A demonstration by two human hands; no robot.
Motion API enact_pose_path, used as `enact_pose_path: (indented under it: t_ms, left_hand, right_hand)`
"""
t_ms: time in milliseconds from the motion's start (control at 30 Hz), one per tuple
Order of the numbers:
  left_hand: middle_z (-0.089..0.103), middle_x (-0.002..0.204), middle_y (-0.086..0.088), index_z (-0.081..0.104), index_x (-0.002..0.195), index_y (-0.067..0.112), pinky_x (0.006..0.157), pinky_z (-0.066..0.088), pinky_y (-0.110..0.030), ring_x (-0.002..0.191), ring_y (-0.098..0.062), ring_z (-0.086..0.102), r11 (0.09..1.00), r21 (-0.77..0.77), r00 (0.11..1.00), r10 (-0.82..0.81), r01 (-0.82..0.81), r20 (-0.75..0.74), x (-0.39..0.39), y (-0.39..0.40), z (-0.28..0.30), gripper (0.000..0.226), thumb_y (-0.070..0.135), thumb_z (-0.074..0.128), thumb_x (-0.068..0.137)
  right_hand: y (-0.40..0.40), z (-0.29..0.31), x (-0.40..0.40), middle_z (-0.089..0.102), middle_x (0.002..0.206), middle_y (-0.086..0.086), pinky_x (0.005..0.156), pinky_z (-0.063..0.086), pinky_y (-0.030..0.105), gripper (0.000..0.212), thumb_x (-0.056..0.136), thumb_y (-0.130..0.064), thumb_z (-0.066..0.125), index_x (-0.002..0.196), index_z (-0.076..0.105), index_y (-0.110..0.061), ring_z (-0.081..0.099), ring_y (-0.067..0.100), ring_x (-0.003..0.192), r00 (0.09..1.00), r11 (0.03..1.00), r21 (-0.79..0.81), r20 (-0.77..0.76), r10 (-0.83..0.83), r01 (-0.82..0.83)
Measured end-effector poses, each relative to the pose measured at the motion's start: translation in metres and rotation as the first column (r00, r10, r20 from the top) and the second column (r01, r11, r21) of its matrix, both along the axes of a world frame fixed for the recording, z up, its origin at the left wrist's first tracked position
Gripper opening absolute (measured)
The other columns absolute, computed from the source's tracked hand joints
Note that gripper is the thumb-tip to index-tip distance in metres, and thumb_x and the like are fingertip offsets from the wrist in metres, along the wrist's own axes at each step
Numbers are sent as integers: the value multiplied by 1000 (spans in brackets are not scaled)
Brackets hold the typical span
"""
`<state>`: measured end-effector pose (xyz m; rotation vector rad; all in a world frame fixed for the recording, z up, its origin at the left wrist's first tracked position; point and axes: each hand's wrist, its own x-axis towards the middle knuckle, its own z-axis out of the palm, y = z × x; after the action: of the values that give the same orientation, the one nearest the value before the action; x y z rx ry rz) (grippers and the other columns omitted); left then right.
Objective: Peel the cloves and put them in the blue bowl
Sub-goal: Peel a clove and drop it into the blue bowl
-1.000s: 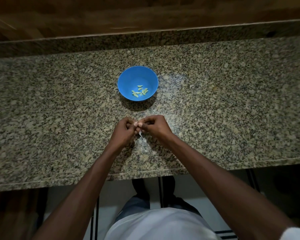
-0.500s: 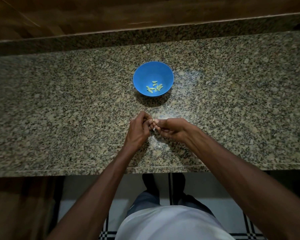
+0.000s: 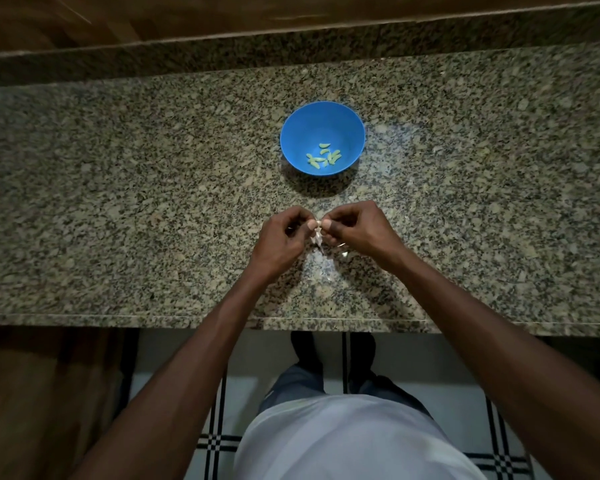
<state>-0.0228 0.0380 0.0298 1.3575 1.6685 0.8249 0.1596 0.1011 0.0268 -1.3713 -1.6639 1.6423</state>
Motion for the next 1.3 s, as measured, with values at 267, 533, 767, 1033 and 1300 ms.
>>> enact_pose_path:
  t_ms: [267,533,767,1033,1300]
  left_hand:
    - [69,93,-9,65,100,12,82,56,-48,92,-30,67,1000,-23,995,-14,17,100,3,-2,-7,15,25,61,104]
    - [72,91,-5,67,101,8,78,58,-34,85,-13,68,997,-56,986,67,-59,150,20,5,-8,17,24,65,102]
    - [76,93,-8,68,105,7,77,59,-34,89,-21,74,993,-94,986,80,-66,149,27,12,-18,19,26,66,101]
    - [75,97,-6,69,109,6,86,60,-32,93,-14,73,986,-137,968,121,-93,221,37,12,-17,16,18,71,98]
    - [77,100,-5,74,107,4,86,62,-30,95,-14,75,988,-30,969,151,-148,194,45,7,-14,20,9,80,88]
  right_hand:
    - [-2,-5,10,78,86,16,74,62,36,12,97,-11,74,102,78,-1,72,23,75,996,999,-27,-89,14,-17]
    - [-7,-5,11,81,89,0,79,66,42,20,93,-23,78,113,80,-18,78,13,82,998,995,77,14,-67,66]
    - [-11,-3,19,79,85,-4,65,60,24,12,95,-18,76,104,79,-12,76,8,78,995,989,116,-16,-96,97]
    - [-10,-9,30,77,101,22,87,59,48,15,92,-7,77,108,78,-5,70,21,79,915,896,-396,-249,-316,202]
    - [-5,-11,33,79,103,18,81,61,32,21,87,-4,80,107,78,0,73,25,91,895,821,-527,-225,-385,221]
